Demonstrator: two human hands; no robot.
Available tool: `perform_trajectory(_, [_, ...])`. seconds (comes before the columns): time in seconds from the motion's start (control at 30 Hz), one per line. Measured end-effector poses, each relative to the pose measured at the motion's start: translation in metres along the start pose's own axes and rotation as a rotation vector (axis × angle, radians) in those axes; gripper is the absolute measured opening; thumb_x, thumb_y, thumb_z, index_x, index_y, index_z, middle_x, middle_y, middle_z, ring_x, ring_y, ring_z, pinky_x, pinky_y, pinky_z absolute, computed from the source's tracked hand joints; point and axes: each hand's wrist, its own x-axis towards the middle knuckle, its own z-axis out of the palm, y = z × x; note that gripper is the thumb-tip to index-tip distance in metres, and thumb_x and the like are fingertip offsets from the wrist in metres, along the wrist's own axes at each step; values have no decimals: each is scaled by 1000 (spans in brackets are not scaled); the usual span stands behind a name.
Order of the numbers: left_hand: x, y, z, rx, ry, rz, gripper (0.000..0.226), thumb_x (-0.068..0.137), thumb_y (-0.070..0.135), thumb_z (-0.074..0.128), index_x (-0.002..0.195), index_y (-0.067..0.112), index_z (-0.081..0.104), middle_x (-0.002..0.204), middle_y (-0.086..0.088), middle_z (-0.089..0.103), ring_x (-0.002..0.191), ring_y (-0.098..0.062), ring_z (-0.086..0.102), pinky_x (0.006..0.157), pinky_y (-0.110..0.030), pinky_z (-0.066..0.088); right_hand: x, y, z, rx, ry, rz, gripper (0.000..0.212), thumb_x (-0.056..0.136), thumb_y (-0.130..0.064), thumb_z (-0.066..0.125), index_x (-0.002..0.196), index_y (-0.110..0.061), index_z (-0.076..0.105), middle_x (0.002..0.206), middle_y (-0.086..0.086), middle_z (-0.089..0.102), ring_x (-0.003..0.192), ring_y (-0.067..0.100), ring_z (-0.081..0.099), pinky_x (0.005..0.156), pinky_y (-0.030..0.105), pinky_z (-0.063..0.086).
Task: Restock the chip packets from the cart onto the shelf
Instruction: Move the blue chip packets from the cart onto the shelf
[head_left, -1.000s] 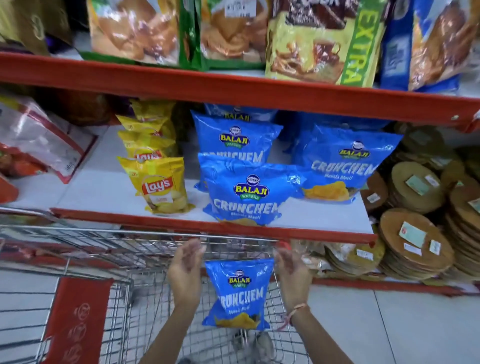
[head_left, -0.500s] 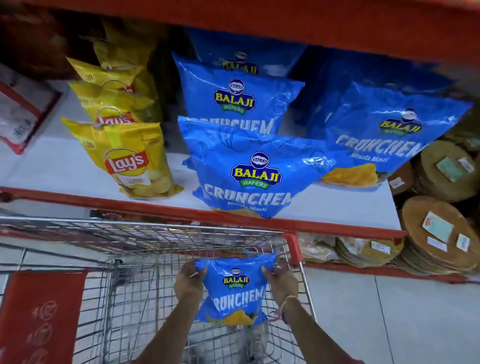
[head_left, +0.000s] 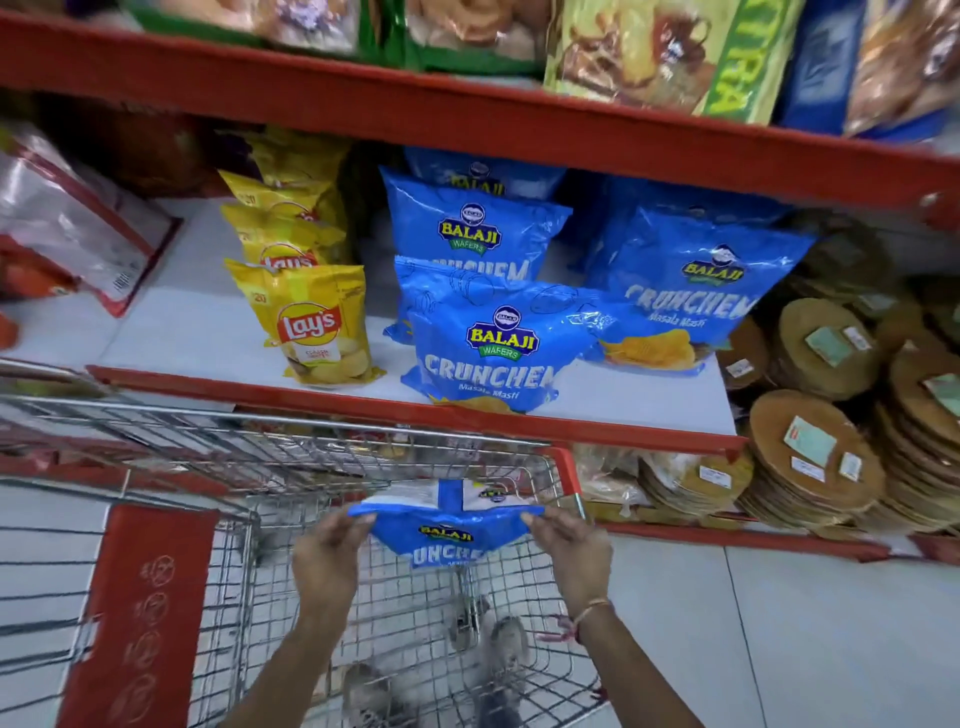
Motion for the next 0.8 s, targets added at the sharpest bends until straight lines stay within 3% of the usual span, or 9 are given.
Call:
perform_trajectory(0.1, [-9,41,-10,-27,-25,127,23,81,-10,63,85,12,67,63,8,72,61,-6,66,53,-5,52,-15,-38,-9,-36,60,-221,15,70,-6,80,84,-3,76,67,0,72,61,11,64,65,25,57])
perform_trajectory(0.2, [-12,77,-11,-139,-20,203,20,79,-14,63,96,-3,66,57,17,72,54,4,65,50,-9,54,-26,-79,-21,47,111,-352,16,69,-3,80,84,-1,75,70,2,71,47,-7,58,51,4,48])
perform_trajectory(0.27, [-20,102,-5,-141,-30,281,17,79,-5,67,91,7,69,57,21,72,52,7,63,47,-8,51,-29,-103,-32,143,119,-408,16,70,-1,79,86,0,75,71,-1,71,49,-12,57,51,0,45])
perform_trajectory(0.4, [-32,142,19,-163,-51,392,19,78,0,70,94,11,69,60,16,72,54,11,62,53,-3,49,-27,-140,-62,351,105,-462,14,74,4,74,87,1,74,62,-16,74,60,-8,65,59,4,51])
perform_trajectory(0.53, [-42,178,64,-145,-121,478,19,76,1,72,91,13,70,57,26,70,56,12,62,54,-2,49,-4,-164,-98,444,208,-501,13,76,1,74,88,3,73,64,-18,74,62,-5,65,62,6,53])
perform_trajectory(0.6, [-48,191,90,-181,-165,487,17,75,5,74,89,14,71,62,16,73,59,9,64,55,-4,50,11,-174,-118,492,246,-522,11,77,-2,73,88,-3,74,68,-15,76,67,-4,66,65,9,54])
perform_trajectory(0.67, [-54,202,117,-193,-187,487,16,73,9,77,87,14,71,69,13,71,58,8,64,55,-6,51,27,-185,-137,521,283,-551,13,78,-7,73,91,-8,75,78,-4,78,77,6,67,75,20,58])
perform_trajectory(0.73, [-57,212,147,-190,-209,495,11,72,11,78,80,12,72,56,16,68,52,8,61,51,-6,49,44,-196,-155,565,329,-551,16,79,-11,74,94,-6,74,89,14,75,84,18,66,83,35,56])
perform_trajectory(0.8, [-59,221,178,-190,-240,468,7,72,13,79,74,12,73,52,17,67,53,2,61,52,-10,51,62,-207,-172,577,379,-552,9,80,-11,73,86,-18,76,82,5,77,79,12,65,77,30,57])
